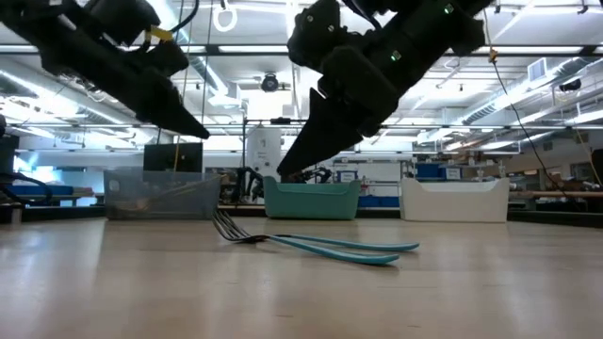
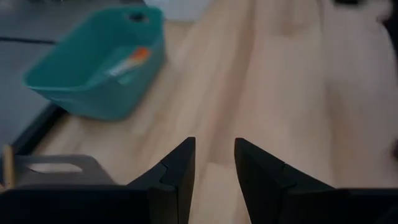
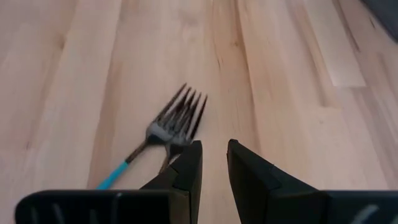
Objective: Sort silverware by color (type)
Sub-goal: Put the blue fork into the white bin
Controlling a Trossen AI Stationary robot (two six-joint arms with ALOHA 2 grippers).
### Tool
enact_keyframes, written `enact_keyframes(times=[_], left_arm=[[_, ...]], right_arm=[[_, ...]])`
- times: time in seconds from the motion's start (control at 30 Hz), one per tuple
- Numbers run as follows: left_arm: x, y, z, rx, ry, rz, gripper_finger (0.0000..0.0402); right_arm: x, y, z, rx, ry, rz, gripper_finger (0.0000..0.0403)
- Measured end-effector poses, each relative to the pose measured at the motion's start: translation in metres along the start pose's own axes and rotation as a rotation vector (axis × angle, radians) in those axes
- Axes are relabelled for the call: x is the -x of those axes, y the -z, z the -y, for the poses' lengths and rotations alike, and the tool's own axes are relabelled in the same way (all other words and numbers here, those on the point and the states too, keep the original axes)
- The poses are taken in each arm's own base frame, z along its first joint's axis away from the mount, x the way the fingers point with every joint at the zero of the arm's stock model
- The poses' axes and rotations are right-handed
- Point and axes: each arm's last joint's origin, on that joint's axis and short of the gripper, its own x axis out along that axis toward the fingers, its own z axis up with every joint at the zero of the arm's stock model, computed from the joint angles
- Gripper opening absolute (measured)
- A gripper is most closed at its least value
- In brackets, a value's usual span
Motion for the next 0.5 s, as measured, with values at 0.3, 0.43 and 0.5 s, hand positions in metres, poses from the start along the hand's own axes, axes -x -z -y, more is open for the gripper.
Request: enact_keyframes(times=[0.3, 0.43, 0.5], left_arm=[[0.013, 0.002, 0.037, -0.040, 0.076, -0.052, 0.0121], [0.020, 0.009, 0.048, -0.074, 0.038, -0.090, 0.0121], [0.022, 0.013, 0.051, -0.069, 0.032, -0.114, 0.0121]], right_arm=[[0.003, -0.007, 0.002, -0.008, 0.039, -0.054, 0.0083], [0.003, -0.007, 0.004, 0.001, 0.065, -0.051, 0.0083], [0.003, -0.007, 0.004, 0.010, 0.072, -0.052, 0.0088]])
